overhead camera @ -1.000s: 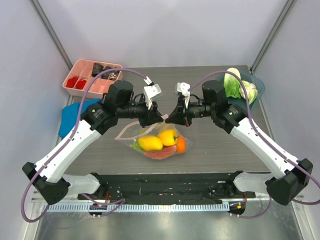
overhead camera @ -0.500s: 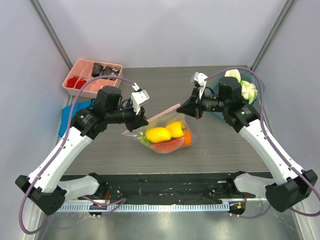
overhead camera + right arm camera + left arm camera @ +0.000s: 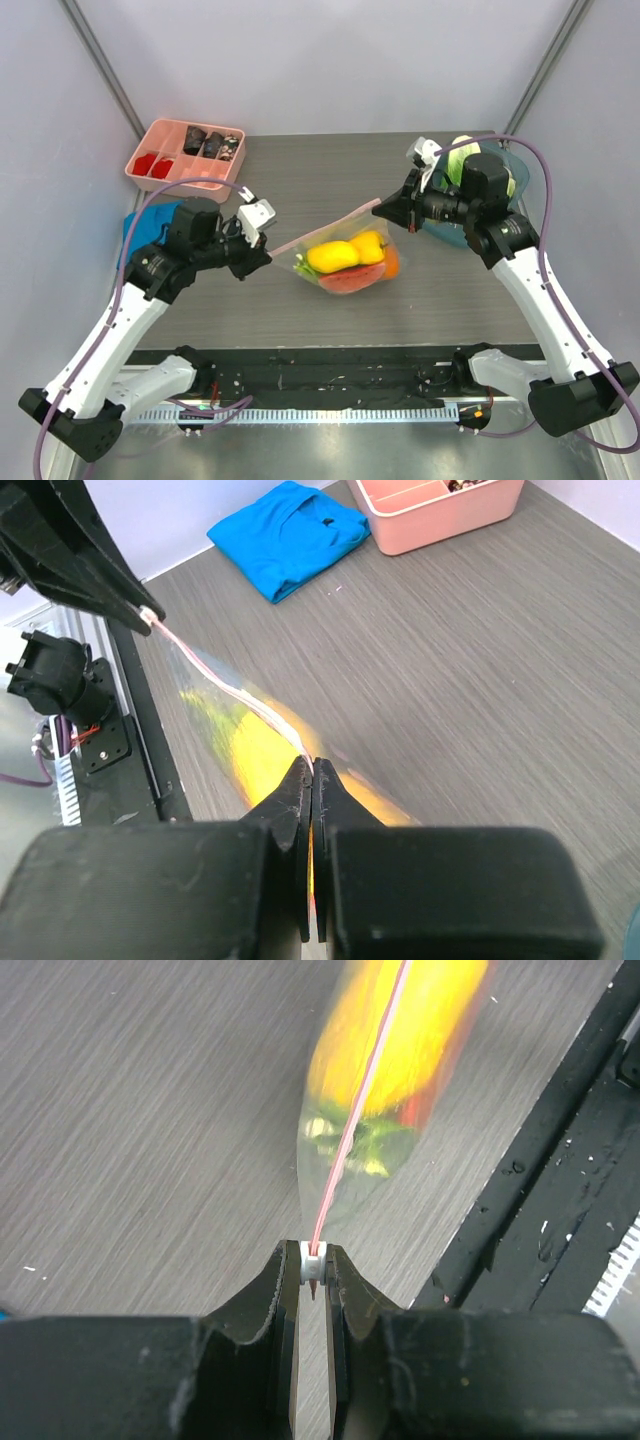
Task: Place the food in the zip-top bag and seal the zipper
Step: Zip the zipper food storage bag at the center of the board, then place the zipper food storage bag at the center of the board.
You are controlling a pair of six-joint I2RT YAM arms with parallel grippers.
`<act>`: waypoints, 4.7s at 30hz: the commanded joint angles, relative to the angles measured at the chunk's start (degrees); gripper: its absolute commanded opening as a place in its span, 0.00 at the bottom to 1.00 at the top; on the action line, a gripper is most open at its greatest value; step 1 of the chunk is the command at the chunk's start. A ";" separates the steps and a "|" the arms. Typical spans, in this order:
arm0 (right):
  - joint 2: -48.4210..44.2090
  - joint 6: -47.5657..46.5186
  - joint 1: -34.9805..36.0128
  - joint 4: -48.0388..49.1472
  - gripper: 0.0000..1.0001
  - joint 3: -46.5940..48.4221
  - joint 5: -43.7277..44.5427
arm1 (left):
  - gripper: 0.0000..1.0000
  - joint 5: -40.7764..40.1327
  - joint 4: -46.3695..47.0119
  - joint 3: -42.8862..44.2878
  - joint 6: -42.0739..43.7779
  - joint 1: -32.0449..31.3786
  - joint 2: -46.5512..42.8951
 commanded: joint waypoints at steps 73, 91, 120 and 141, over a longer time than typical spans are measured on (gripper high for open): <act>0.52 9.39 31.63 33.42 0.01 -17.87 13.59 | 0.25 9.13 -0.02 13.38 -69.11 5.72 28.20; -10.99 5.79 23.73 13.21 1.00 -1.08 20.52 | 0.00 12.84 -12.84 34.21 -20.86 -9.11 27.15; -15.04 -0.19 15.72 7.50 1.00 -3.27 51.73 | 0.00 6.69 -26.48 44.41 23.70 -5.97 48.06; -13.72 9.56 10.45 7.58 1.00 -11.54 49.80 | 0.13 2.28 -3.20 43.44 38.59 0.45 58.08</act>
